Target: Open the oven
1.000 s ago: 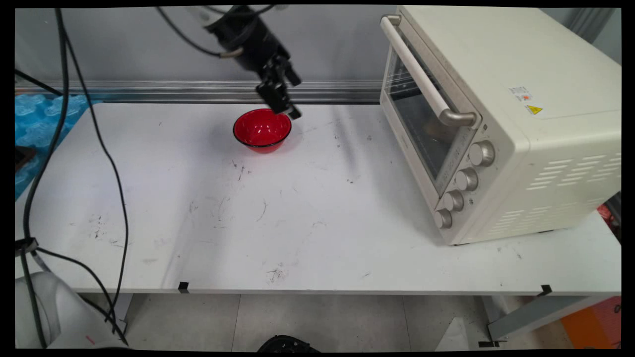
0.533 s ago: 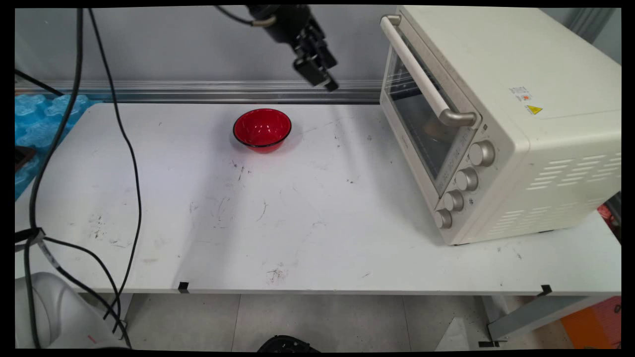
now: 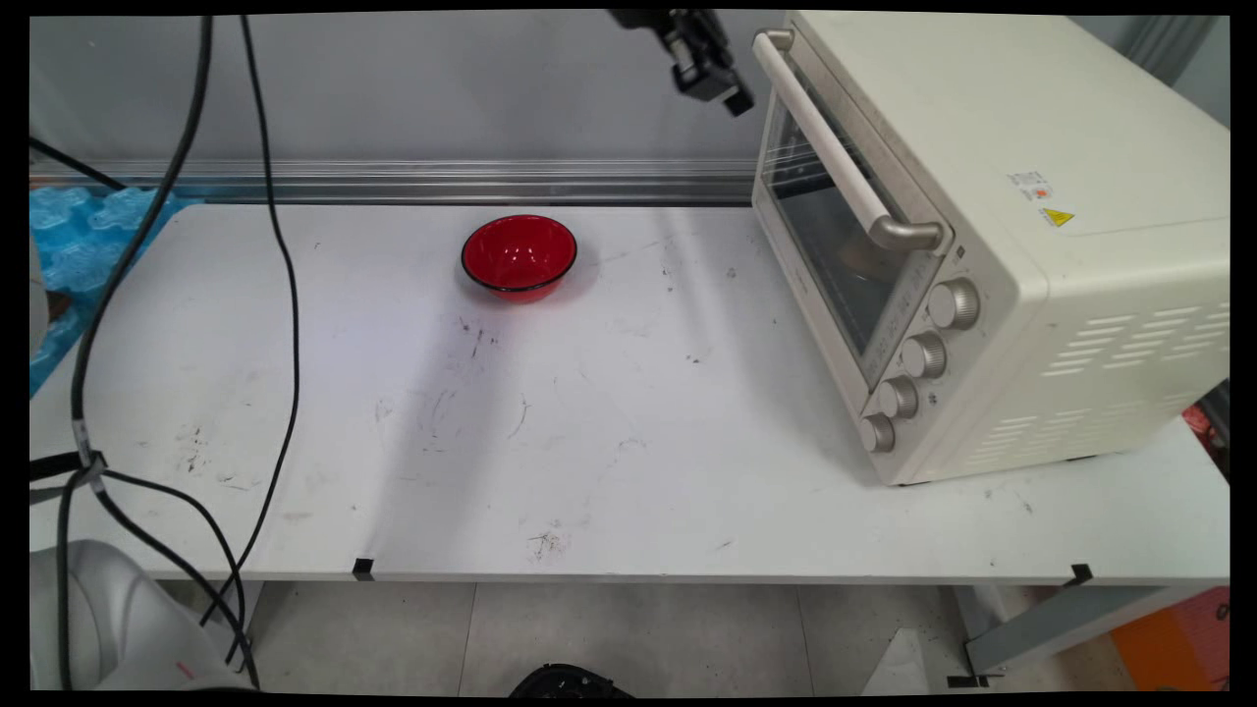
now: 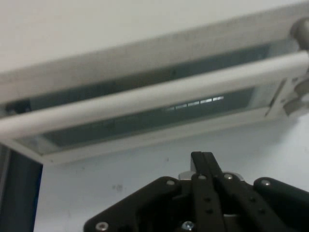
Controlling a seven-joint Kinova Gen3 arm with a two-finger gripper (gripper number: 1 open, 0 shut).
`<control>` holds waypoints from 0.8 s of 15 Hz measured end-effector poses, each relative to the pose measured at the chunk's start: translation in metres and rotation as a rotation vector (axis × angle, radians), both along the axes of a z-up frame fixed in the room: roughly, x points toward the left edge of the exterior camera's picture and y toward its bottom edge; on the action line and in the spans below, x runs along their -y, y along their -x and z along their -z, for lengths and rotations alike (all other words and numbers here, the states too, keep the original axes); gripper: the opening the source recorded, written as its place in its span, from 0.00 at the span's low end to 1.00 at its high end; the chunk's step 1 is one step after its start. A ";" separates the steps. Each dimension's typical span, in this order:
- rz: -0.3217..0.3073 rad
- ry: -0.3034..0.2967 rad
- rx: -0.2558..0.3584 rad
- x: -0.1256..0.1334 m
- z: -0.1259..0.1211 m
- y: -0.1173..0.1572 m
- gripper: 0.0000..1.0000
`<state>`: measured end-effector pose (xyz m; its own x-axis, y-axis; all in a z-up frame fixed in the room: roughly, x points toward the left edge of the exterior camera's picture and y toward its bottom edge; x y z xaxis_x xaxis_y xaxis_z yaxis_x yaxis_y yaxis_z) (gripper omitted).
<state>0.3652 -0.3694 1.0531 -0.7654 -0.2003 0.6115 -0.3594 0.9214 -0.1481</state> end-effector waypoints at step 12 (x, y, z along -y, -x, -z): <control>-0.035 -0.009 -0.016 0.022 -0.015 0.060 0.00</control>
<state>0.3052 -0.3917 1.0677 -0.7479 -0.2321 0.6220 -0.3935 0.9095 -0.1339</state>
